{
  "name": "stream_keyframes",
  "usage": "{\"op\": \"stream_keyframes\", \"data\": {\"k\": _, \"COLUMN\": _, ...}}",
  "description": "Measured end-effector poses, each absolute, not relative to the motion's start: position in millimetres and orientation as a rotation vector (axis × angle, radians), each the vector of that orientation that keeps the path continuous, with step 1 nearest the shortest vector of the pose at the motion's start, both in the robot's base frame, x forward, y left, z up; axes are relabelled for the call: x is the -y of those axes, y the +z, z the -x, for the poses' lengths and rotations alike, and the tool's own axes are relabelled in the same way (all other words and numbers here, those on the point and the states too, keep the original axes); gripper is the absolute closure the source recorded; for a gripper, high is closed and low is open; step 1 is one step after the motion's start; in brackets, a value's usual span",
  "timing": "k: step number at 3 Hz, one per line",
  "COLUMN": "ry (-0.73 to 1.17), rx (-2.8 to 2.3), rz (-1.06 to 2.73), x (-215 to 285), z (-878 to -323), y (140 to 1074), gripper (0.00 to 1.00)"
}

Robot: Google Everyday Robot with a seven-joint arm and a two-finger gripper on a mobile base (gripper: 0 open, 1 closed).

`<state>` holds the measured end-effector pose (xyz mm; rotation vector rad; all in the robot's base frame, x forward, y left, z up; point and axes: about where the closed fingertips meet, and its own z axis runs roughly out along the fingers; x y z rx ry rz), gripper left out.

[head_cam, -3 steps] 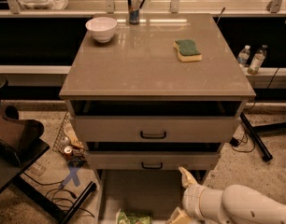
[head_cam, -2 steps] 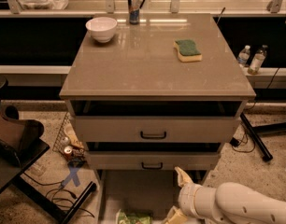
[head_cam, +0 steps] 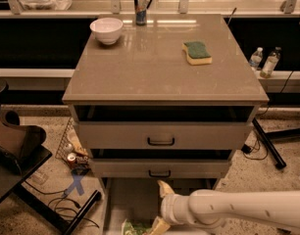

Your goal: Pick green jalapeno chip bag from bottom drawer and place on counter

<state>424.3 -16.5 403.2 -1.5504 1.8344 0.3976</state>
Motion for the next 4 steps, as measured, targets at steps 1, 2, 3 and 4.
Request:
{"op": "stream_keyframes", "data": {"k": 1, "ry": 0.484, "rx": -1.847, "rz": 1.580, "x": -14, "z": -418, "y": 335, "gripper": 0.00}}
{"op": "stream_keyframes", "data": {"k": 2, "ry": 0.562, "rx": -1.874, "rz": 1.588, "x": -27, "z": -405, "y": 279, "gripper": 0.00}}
{"op": "stream_keyframes", "data": {"k": 3, "ry": 0.609, "rx": -1.927, "rz": 1.561, "x": -29, "z": -393, "y": 241, "gripper": 0.00}}
{"op": "stream_keyframes", "data": {"k": 4, "ry": 0.616, "rx": -1.926, "rz": 1.561, "x": -31, "z": -394, "y": 238, "gripper": 0.00}}
